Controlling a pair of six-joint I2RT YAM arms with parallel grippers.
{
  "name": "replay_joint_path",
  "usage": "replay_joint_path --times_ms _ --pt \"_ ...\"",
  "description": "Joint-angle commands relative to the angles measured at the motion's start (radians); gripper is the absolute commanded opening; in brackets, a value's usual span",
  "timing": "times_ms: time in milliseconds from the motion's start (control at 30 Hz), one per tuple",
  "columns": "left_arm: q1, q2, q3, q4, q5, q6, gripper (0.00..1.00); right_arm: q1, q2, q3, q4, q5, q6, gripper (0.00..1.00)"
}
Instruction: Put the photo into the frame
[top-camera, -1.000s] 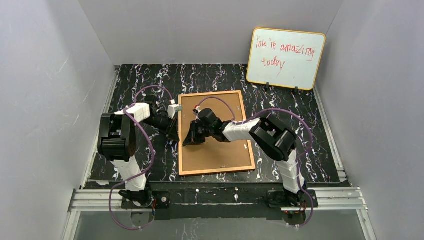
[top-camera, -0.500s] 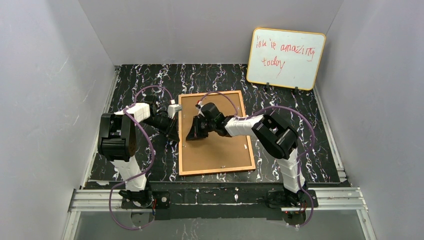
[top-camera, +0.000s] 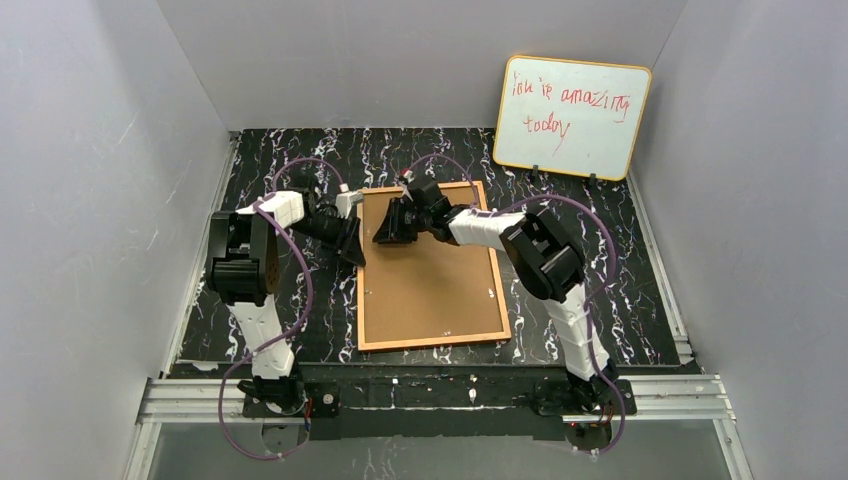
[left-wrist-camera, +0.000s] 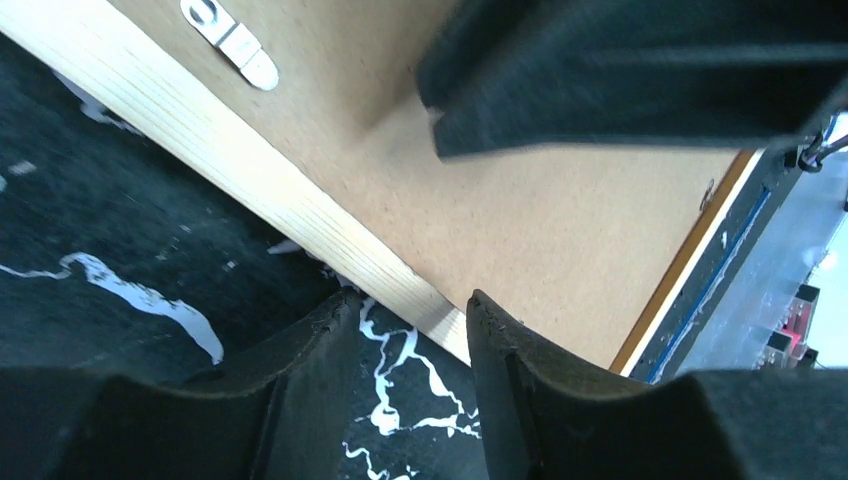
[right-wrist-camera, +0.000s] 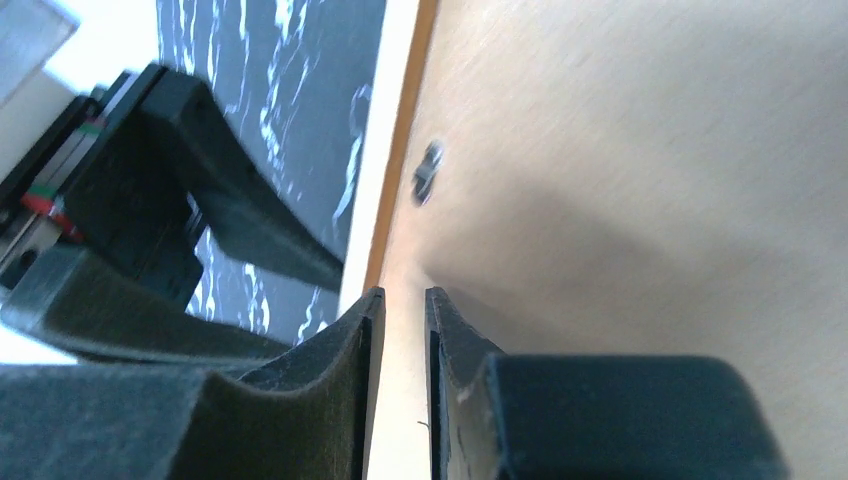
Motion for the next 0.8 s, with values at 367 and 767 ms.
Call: replay_joint_path --times_ms 367,767 --pt "0.009 0.072 0.000 0.076 -0.076 0.001 0.13 -0.063 0.236 0.312 -0.079 -0.033 -0.005 0.17" --pt "0.009 0.083 -0.011 0.087 -0.091 0.007 0.11 -0.058 0.243 0.290 -0.050 -0.077 0.013 0.13"
